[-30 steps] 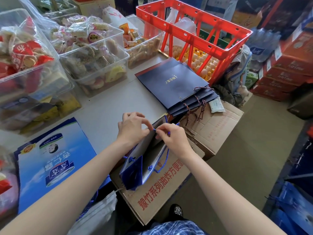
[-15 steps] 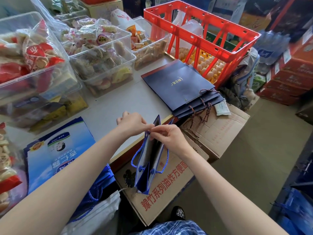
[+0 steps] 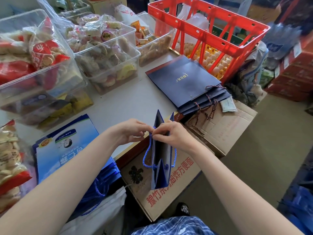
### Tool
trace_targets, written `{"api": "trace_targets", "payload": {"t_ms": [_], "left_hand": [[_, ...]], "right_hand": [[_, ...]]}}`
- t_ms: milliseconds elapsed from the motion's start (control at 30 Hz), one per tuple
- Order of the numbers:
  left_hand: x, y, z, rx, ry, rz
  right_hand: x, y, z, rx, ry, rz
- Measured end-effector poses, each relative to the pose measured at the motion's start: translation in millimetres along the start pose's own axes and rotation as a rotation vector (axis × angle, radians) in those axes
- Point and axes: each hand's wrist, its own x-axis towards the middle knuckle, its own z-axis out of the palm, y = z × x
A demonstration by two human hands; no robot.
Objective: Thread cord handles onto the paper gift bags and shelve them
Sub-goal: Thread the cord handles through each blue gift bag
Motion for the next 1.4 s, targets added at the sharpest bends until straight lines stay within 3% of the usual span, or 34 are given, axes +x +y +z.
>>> {"api": "trace_targets", "payload": {"t_ms": [100,233,333,500,567,667,767,933,1033,1233,1400], "left_hand": [[5,-11,7,-0.005,0.123,0.181],[8,-29,13,0.217,0.278,0.491],[10,-35,14,0.322,0.299,0.662],[9,-31,11,0.515,0.339,0.857],[10,-32,10,0.506,0.354,0.853],[9,-36,12,0.307,0.357,0.7],[9,-36,14,0.174,0.332,0.59],[7,-28,11,0.235,0.331,0.615],[7,-27,13,0.281,0.378,0.617],[4,-22,23,0.307,0.626,0.619],[1,-21,21,0.306,0.659,0.596]], "right_hand": [[1,1,-5,-0.028,0.008,0.023],[1,-4,-17,-0.042,-0.015,0.054],[7,-8,-20,-0.1,0.018,0.07],[17,-14,-19,0.022,0.064,0.183],[20,-15,-16,0.114,0.093,0.197],[22,-17,-9,0.232,0.148,0.209],[22,-15,-6,0.158,0.179,0.207],[21,-16,-7,-0.012,0.07,0.18],[21,-15,-6,-0.042,0.108,0.178],[21,-15,-6,-0.07,0.164,0.203],[20,-16,-1,-0.124,0.18,0.13]]}}
